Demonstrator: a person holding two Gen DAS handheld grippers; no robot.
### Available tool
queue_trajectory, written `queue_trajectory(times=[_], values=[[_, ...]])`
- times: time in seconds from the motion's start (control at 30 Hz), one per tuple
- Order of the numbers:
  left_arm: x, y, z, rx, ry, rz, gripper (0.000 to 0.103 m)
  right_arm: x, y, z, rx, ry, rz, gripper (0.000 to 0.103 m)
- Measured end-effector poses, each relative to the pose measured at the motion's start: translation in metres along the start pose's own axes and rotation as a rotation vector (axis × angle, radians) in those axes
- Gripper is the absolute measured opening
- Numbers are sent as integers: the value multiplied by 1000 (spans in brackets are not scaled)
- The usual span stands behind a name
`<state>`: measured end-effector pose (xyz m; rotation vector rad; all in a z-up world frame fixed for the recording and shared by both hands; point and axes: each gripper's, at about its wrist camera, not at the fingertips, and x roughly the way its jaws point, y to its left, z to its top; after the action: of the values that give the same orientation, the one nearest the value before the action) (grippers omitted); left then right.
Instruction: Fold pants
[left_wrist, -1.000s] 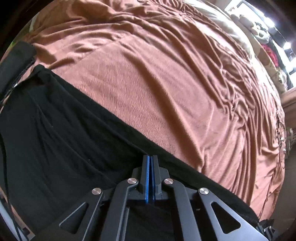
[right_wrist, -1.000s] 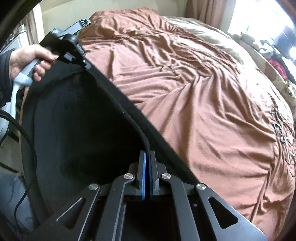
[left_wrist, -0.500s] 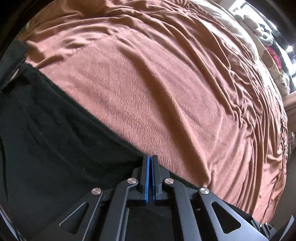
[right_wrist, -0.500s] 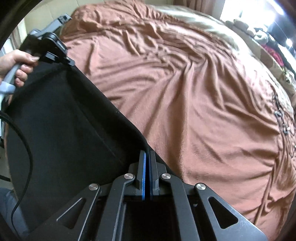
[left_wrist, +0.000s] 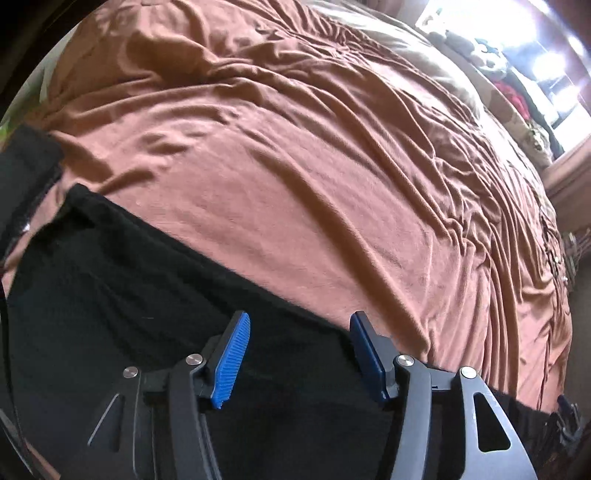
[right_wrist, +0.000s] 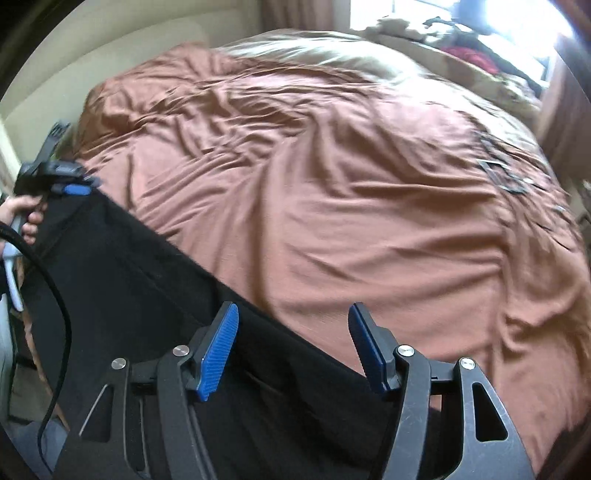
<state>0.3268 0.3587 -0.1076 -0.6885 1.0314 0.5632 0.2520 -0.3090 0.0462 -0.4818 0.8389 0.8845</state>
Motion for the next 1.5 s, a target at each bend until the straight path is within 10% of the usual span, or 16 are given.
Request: queue_trajectory(times=[0.87, 1.5], values=[[19, 90, -1, 136, 66, 163, 60, -36, -28, -110, 324, 185, -120, 60], [36, 75, 36, 148, 19, 228, 64, 43, -44, -67, 347, 197, -242, 59]])
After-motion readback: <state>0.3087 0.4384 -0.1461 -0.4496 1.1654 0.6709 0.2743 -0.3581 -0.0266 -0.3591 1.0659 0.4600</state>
